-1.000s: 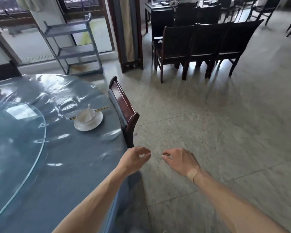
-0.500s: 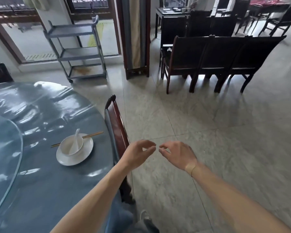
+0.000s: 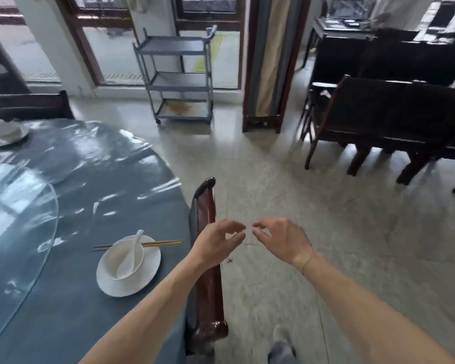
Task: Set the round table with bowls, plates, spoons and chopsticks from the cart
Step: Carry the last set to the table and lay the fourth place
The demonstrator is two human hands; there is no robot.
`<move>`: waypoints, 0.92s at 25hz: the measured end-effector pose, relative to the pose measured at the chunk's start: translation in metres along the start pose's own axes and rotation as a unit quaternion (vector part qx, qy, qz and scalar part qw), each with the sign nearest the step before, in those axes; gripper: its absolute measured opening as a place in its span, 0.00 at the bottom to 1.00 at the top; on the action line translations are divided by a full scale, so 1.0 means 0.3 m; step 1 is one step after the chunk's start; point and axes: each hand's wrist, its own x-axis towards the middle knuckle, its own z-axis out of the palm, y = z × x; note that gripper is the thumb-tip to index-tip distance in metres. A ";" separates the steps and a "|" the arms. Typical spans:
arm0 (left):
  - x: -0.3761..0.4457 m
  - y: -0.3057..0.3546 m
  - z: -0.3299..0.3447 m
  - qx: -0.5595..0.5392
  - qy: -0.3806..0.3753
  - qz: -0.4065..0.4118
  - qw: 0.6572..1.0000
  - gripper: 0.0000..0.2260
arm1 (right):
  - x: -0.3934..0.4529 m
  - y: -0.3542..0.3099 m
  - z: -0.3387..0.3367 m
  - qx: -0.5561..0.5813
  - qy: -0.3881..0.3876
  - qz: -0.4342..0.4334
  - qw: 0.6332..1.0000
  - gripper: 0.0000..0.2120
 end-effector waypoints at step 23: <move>-0.016 -0.197 -0.164 -0.034 0.392 -0.415 0.820 0.09 | 0.811 -0.390 0.253 -0.041 -0.231 -0.503 0.832 0.16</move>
